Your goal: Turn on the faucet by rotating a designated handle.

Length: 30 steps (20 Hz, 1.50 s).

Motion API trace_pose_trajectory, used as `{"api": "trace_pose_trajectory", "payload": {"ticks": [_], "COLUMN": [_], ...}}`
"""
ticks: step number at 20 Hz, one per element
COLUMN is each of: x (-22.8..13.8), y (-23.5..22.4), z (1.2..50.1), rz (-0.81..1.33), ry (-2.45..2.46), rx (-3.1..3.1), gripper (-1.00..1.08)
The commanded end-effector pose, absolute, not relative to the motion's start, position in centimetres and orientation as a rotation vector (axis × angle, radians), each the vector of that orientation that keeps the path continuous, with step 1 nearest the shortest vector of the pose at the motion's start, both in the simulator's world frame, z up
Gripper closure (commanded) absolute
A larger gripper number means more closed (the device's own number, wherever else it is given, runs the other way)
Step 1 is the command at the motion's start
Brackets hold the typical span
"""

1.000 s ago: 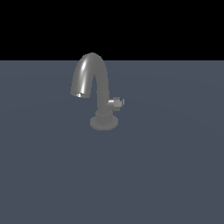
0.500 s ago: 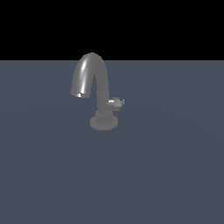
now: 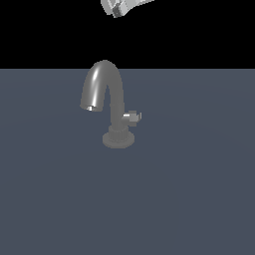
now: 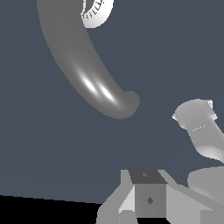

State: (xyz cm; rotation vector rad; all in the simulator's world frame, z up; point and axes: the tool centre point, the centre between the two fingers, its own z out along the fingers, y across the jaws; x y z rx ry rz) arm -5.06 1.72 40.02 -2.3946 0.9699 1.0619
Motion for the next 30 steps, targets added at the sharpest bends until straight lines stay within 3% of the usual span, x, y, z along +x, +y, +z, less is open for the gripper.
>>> {"api": "trace_pose_trajectory", "payload": {"ticks": [1,16,30], "x": [-3.7,2.6,4.5], "y": [1.4,-1.5,-4.0], "z": [39.0,30.8,21.3], "rz": [1.117,1.406,1.579], "ry": [1.027,1.336,1.543], "rx": [-2.313,-1.742,-1.149], "gripper": [1.08,1.08,1.08]}}
